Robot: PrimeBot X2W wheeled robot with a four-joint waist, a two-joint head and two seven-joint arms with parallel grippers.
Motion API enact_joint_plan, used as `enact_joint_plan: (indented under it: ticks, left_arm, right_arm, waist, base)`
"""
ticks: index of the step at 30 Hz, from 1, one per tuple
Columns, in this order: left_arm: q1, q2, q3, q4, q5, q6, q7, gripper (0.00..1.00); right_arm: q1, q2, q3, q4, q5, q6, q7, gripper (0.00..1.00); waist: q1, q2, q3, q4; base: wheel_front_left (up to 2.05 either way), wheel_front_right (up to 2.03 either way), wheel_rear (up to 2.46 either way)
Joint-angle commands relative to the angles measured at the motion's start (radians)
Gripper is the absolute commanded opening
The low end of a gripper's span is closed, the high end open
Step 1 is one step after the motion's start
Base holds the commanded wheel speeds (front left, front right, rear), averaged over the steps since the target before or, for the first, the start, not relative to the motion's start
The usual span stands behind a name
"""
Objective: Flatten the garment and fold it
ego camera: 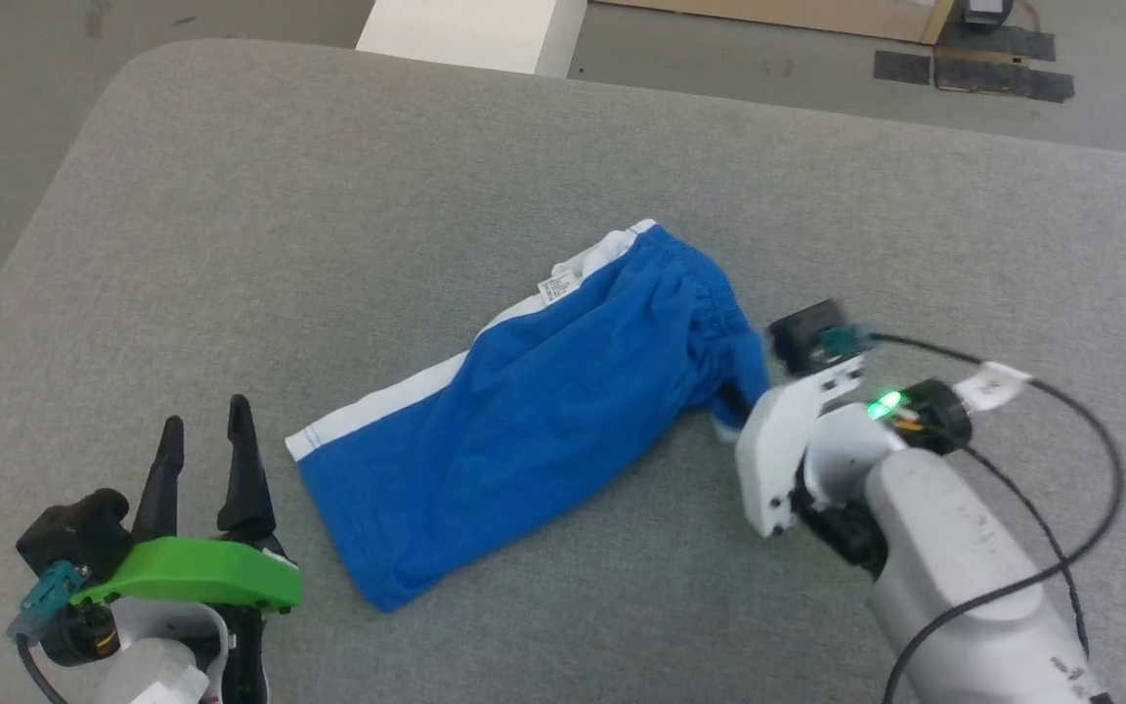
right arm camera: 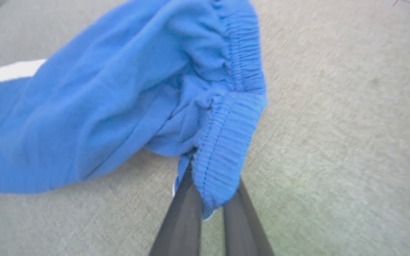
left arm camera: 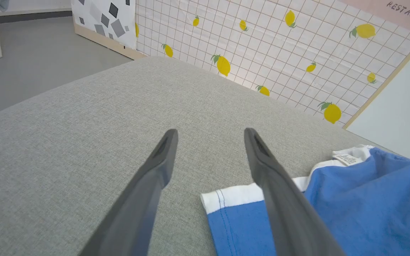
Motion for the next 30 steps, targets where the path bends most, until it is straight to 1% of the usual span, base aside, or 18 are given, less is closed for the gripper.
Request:
enact_joint_plan:
  ticks: [1,4,6,9,11,14,15,17,18,20,22,23,24,25,27,30]
  left_arm:
    - [-0.016,-0.003,0.006,0.002,0.012,-0.007,-0.010,1.00]
    - [-0.013,-0.004,0.012,0.001,0.014,-0.011,-0.011,1.00]
    - [-0.009,-0.007,0.012,-0.001,0.018,-0.012,-0.011,1.00]
    - [-0.004,-0.015,0.006,-0.006,0.024,-0.012,-0.011,1.00]
    - [-0.003,-0.018,0.000,-0.007,0.026,-0.014,-0.011,1.00]
    - [-0.003,-0.021,-0.008,-0.003,0.024,-0.017,-0.011,1.00]
    - [-0.003,-0.022,-0.013,0.001,0.022,-0.018,-0.008,1.00]
    - [-0.003,-0.022,-0.017,0.006,0.020,-0.019,-0.003,1.00]
    - [-0.002,-0.022,-0.019,0.008,0.019,-0.018,0.000,1.00]
    - [-0.001,-0.021,-0.019,0.012,0.015,-0.017,0.006,1.00]
    - [0.002,-0.018,-0.019,0.016,0.012,-0.015,0.013,1.00]
    - [0.004,-0.017,-0.019,0.017,0.011,-0.014,0.017,1.00]
    - [0.007,-0.016,-0.020,0.019,0.010,-0.012,0.021,1.00]
    - [0.008,-0.015,-0.020,0.020,0.008,-0.012,0.024,1.00]
    - [0.007,-0.015,-0.026,0.020,0.003,-0.014,0.038,1.00]
    - [-0.017,-0.014,-0.039,0.013,-0.005,-0.019,0.068,1.00]
  right_arm:
    - [-0.018,-0.003,-0.029,-0.024,0.008,-0.002,-0.033,0.00]
    - [-0.008,-0.003,-0.098,-0.110,-0.005,-0.002,-0.075,0.00]
    - [0.018,-0.003,-0.159,-0.207,-0.030,-0.002,-0.079,0.00]
    - [0.098,-0.003,-0.261,-0.409,-0.079,-0.002,-0.031,0.00]
    - [0.175,-0.003,-0.335,-0.560,-0.105,-0.002,0.030,0.00]
    - [0.319,-0.003,-0.427,-0.763,-0.113,-0.002,0.165,0.00]
    - [0.468,-0.003,-0.485,-0.856,-0.059,-0.002,0.297,0.00]
    - [0.574,-0.003,-0.493,-0.856,-0.027,-0.002,0.400,0.00]
    - [0.624,-0.003,-0.495,-0.841,0.011,-0.002,0.450,0.00]
    - [0.694,-0.003,-0.484,-0.810,0.050,-0.002,0.525,0.00]
    - [0.717,-0.003,-0.488,-0.780,0.095,-0.002,0.530,0.00]
    - [0.718,-0.003,-0.494,-0.766,0.111,-0.002,0.514,0.80]
    - [0.713,-0.003,-0.504,-0.750,0.132,-0.002,0.483,1.00]
    - [0.704,-0.003,-0.515,-0.742,0.136,-0.002,0.449,1.00]
    - [0.669,-0.003,-0.562,-0.721,0.182,-0.002,0.338,1.00]
    - [0.617,-0.003,-0.639,-0.701,0.196,-0.002,0.196,1.00]
  waist:
    - [0.0000,0.0000,-0.019,-0.020]
    - [0.0000,0.0000,-0.035,-0.043]
    - [0.0000,0.0000,-0.045,-0.059]
    - [0.0000,0.0000,-0.054,-0.077]
    - [0.0000,0.0000,-0.058,-0.086]
    - [0.0000,0.0000,-0.057,-0.095]
    - [0.0000,0.0000,-0.056,-0.102]
    - [0.0000,0.0000,-0.056,-0.104]
    - [0.0000,0.0000,-0.056,-0.105]
    - [0.0000,0.0000,-0.056,-0.108]
    - [0.0000,0.0000,-0.059,-0.114]
    - [0.0000,0.0000,-0.060,-0.116]
    - [0.0000,0.0000,-0.063,-0.118]
    - [0.0000,0.0000,-0.065,-0.120]
    - [0.0000,0.0000,-0.071,-0.124]
    - [0.0000,0.0000,-0.079,-0.133]
  base:
    - [0.00,0.00,0.00]
    - [0.00,0.00,0.00]
    - [0.00,0.00,0.00]
    - [0.00,0.00,0.00]
    - [0.00,0.00,0.00]
    - [0.00,0.00,0.00]
    - [0.00,0.00,0.00]
    - [0.00,0.00,0.00]
    - [0.00,0.00,0.00]
    - [0.00,0.00,0.00]
    - [0.00,0.00,0.00]
    - [0.00,0.00,0.00]
    - [0.00,0.00,0.00]
    - [0.00,0.00,0.00]
    - [0.00,0.00,0.00]
    - [0.00,0.00,0.00]
